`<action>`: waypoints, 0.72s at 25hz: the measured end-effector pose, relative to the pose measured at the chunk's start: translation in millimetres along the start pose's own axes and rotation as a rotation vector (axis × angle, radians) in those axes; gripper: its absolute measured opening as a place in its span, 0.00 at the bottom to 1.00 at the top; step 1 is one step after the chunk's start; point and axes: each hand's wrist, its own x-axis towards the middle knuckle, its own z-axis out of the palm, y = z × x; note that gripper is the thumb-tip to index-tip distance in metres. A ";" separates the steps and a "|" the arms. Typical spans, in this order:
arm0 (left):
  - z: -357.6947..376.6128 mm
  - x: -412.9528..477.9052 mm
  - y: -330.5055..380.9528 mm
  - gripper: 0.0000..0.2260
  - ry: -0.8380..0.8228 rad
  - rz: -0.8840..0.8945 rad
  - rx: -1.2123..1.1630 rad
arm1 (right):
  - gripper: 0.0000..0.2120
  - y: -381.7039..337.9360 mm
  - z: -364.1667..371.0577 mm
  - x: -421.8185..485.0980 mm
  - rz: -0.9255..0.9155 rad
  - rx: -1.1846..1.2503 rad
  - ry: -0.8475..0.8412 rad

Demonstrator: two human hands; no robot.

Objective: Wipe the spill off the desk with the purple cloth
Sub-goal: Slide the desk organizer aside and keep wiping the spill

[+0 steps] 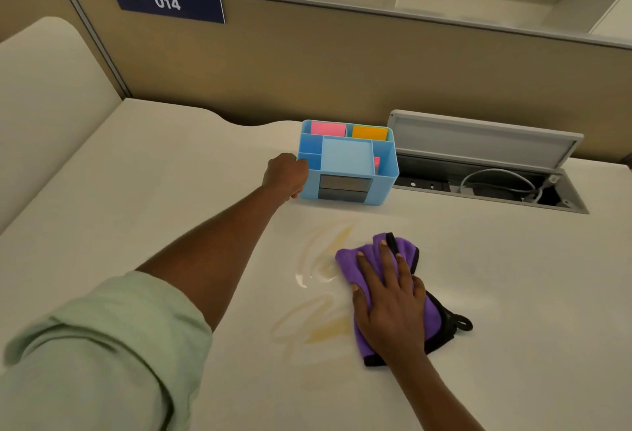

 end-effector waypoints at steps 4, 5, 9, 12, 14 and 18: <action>-16.2 -0.8 -15.5 0.11 0.077 0.046 0.010 | 0.30 -1.1 -1.4 -0.5 -0.006 -0.009 0.012; -24.8 -1.7 -24.0 0.12 0.100 0.031 -0.005 | 0.30 -1.0 -1.9 -0.5 -0.006 -0.007 0.016; -76.6 -13.2 -74.6 0.14 0.243 -0.056 -0.092 | 0.30 -3.6 -5.5 -1.5 -0.003 -0.003 0.003; -113.3 -28.2 -124.4 0.15 0.350 -0.151 -0.189 | 0.31 -5.1 -7.1 -1.7 -0.001 -0.010 -0.011; -132.7 -39.3 -154.3 0.16 0.410 -0.207 -0.229 | 0.31 -5.5 -7.7 -1.4 0.001 -0.015 -0.018; -157.5 -53.1 -187.7 0.18 0.464 -0.276 -0.270 | 0.31 -5.9 -7.1 -1.6 0.001 -0.024 -0.021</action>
